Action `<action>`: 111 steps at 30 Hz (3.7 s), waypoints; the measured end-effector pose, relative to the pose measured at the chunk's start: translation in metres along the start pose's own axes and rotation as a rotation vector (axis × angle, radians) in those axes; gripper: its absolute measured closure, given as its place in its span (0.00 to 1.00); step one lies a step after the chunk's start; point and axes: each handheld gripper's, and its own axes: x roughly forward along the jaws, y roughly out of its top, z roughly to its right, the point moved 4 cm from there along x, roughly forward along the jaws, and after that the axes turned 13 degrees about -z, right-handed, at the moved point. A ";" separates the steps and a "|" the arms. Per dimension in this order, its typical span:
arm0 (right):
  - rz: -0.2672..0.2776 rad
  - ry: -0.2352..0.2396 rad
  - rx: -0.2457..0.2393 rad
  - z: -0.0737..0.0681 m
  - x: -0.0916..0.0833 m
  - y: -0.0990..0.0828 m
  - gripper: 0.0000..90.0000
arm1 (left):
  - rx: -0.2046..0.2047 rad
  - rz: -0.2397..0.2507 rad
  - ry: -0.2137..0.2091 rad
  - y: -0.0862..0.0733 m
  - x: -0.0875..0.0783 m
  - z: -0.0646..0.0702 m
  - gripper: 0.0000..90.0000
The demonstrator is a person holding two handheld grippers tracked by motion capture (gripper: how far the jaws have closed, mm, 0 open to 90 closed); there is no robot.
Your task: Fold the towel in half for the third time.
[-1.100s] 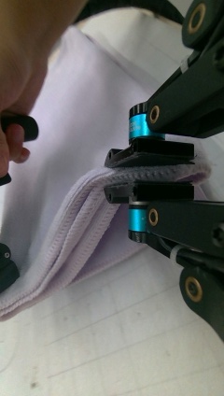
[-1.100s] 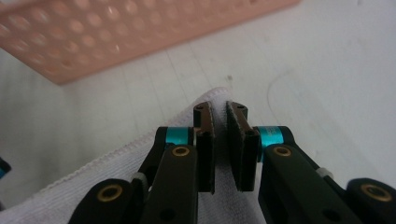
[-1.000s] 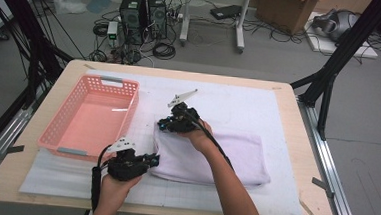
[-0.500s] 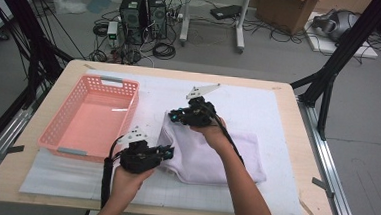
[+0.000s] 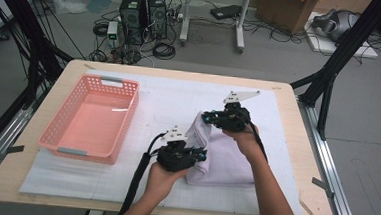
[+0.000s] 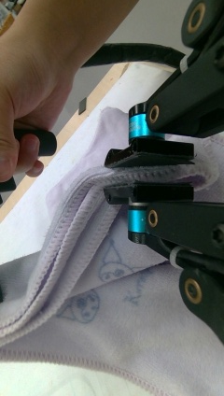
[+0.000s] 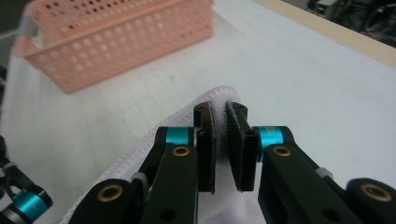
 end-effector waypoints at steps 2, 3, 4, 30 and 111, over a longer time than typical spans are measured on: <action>-0.003 -0.022 0.014 0.009 -0.005 -0.010 0.92 | 0.002 -0.013 -0.001 0.002 0.010 0.002 0.90; -0.007 -0.027 0.026 0.012 -0.008 -0.014 0.92 | 0.001 -0.017 -0.002 0.003 0.015 0.004 0.90; -0.006 -0.037 0.031 0.016 -0.010 -0.019 0.92 | 0.000 -0.023 -0.004 0.004 0.020 0.005 0.89; -0.053 -0.276 0.243 0.056 -0.062 -0.107 0.66 | 0.047 0.061 0.123 -0.025 -0.026 -0.030 0.52; -0.256 -0.240 0.124 -0.004 0.000 -0.084 0.97 | 0.051 0.129 0.223 -0.065 -0.062 -0.078 0.47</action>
